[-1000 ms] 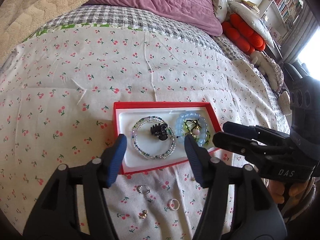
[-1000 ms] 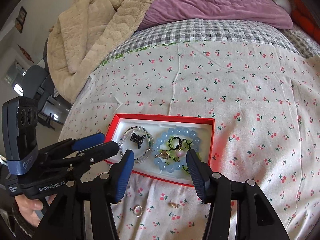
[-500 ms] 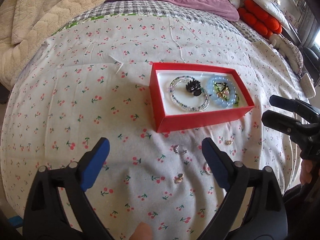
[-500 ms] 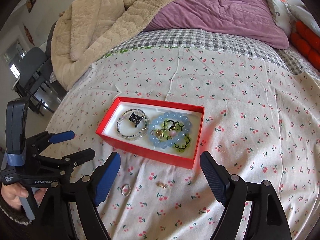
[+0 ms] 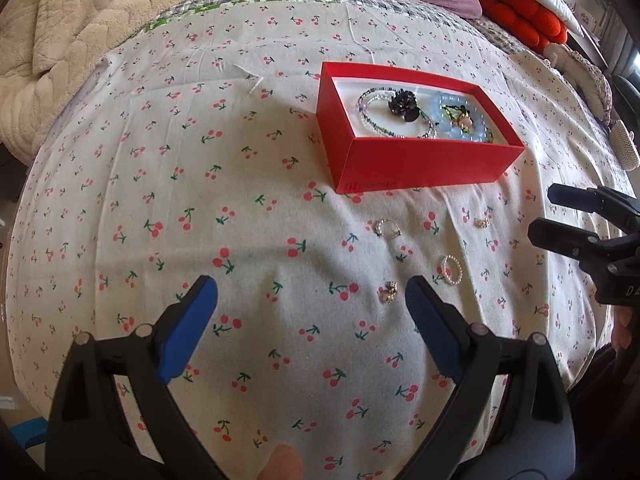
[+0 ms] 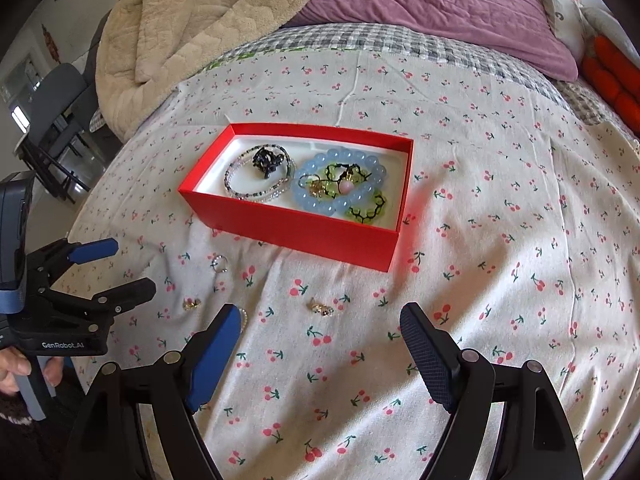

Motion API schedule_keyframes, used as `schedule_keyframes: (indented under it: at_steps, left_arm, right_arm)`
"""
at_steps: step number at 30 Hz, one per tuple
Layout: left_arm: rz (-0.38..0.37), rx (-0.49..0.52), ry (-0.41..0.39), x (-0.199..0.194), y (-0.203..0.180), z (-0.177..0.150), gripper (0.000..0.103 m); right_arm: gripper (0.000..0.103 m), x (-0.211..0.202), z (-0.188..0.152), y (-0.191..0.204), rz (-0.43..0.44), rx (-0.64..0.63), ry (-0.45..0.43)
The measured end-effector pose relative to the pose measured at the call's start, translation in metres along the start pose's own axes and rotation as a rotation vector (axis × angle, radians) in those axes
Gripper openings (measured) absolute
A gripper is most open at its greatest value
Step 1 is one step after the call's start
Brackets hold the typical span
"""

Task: Organize jewelry
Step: 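Withdraw both grippers toward the remaining rings and earrings on the sheet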

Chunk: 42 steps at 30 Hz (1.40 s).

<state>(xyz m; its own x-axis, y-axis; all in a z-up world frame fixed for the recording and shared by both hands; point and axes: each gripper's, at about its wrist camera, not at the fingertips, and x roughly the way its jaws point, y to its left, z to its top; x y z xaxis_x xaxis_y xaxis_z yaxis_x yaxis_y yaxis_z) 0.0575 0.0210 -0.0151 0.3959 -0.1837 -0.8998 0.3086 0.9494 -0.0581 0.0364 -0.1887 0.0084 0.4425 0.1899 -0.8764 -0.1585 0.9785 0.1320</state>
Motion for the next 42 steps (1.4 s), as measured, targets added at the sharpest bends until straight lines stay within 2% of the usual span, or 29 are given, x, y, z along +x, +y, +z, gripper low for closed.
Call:
schedule_keyframes:
  at_steps: [9,15,21,24,27,29,32,36,40,42]
  left_arm:
    - [0.033,0.080,-0.024,0.011,-0.011,-0.020,0.095]
    - [0.066,0.160,-0.025,0.020,-0.024,-0.027,0.095]
    - [0.066,0.157,0.001,0.029,-0.023,-0.031,0.095]
    - [0.064,0.143,0.023,0.033,-0.021,-0.031,0.102]
    - [0.043,0.132,0.036,0.035,-0.018,-0.032,0.103]
    - [0.041,0.138,0.039,0.034,-0.019,-0.032,0.103]
    - [0.032,0.157,0.048,0.033,-0.019,-0.033,0.102]
    - [-0.023,0.162,0.044,0.027,-0.018,-0.033,0.101]
    - [-0.074,0.194,0.016,0.019,-0.026,-0.034,0.093]
    - [-0.104,0.208,-0.001,0.016,-0.029,-0.031,0.085]
  right_arm:
    - [0.083,0.029,-0.025,0.002,-0.036,-0.042,0.069]
    - [0.083,0.040,-0.035,0.003,-0.071,-0.094,0.065]
    - [0.086,0.045,-0.041,0.004,-0.083,-0.139,0.048]
    - [0.091,0.046,-0.044,0.003,-0.079,-0.146,0.042]
    - [0.095,0.046,-0.050,0.000,-0.069,-0.164,0.016]
    - [0.101,0.047,-0.053,0.001,-0.079,-0.194,0.009]
    - [0.102,0.048,-0.055,0.000,-0.080,-0.194,0.004]
    - [0.102,0.046,-0.052,0.004,-0.096,-0.196,0.020]
    - [0.102,0.040,-0.048,0.005,-0.093,-0.190,0.022]
    - [0.102,0.037,-0.044,0.006,-0.080,-0.180,0.017]
